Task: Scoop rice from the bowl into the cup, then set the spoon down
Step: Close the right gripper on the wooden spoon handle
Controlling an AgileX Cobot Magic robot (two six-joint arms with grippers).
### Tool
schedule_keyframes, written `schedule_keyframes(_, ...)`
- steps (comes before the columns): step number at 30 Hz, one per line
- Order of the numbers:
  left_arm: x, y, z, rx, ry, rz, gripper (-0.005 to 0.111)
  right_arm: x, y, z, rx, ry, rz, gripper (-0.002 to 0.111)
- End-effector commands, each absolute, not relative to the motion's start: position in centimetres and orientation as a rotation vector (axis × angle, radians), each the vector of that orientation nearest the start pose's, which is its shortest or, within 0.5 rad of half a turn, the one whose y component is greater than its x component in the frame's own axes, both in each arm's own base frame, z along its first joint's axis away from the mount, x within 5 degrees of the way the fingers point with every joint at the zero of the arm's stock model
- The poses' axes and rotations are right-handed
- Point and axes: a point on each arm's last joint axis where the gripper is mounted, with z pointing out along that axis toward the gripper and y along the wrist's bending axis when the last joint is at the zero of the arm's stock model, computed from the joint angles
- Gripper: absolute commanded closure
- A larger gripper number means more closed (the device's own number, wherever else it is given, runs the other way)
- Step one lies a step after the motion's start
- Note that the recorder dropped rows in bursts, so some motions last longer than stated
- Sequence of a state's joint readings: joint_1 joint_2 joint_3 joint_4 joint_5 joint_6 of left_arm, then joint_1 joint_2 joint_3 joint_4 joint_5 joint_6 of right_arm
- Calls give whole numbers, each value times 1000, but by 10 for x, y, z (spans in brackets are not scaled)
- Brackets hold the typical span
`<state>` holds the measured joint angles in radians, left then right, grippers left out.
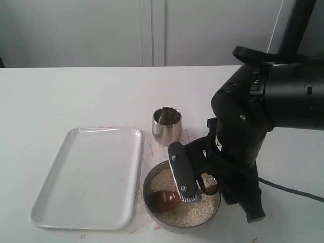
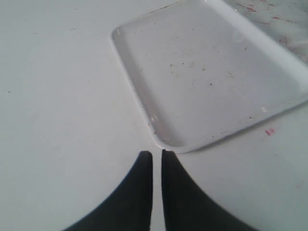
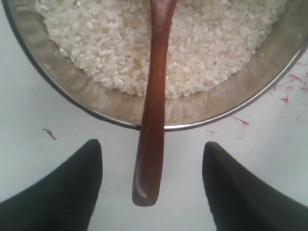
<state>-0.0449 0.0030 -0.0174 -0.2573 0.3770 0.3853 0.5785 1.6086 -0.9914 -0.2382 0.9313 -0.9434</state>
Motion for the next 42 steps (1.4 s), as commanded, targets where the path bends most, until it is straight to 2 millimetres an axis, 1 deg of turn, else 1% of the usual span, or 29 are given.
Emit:
schedule_keyframes(1, 52, -11, 184, 236, 1824, -23, 92, 253, 142, 201, -2246, 2088, -366, 51)
schedule_keyframes(10, 52, -11, 184, 236, 1824, -23, 92, 256, 143, 195, -2264, 2081, -376, 51)
schedule_keyframes(18, 52, -11, 184, 236, 1824, -23, 92, 258, 144, 193, -2265, 2070, -382, 59)
schedule_keyframes(24, 52, -11, 184, 236, 1824, -23, 92, 258, 144, 190, -2275, 2076, -379, 62)
schedule_keyframes(29, 52, -11, 184, 236, 1824, -23, 92, 259, 145, 188, -2277, 2074, -377, 62)
schedule_keyframes(32, 52, -11, 184, 236, 1824, -23, 92, 259, 145, 188, -2277, 2074, -377, 67)
schedule_keyframes(37, 52, -11, 184, 236, 1824, -23, 92, 259, 145, 188, -2277, 2074, -377, 79)
schedule_keyframes(42, 52, -11, 184, 236, 1824, -23, 92, 259, 144, 188, -2281, 2079, -377, 87)
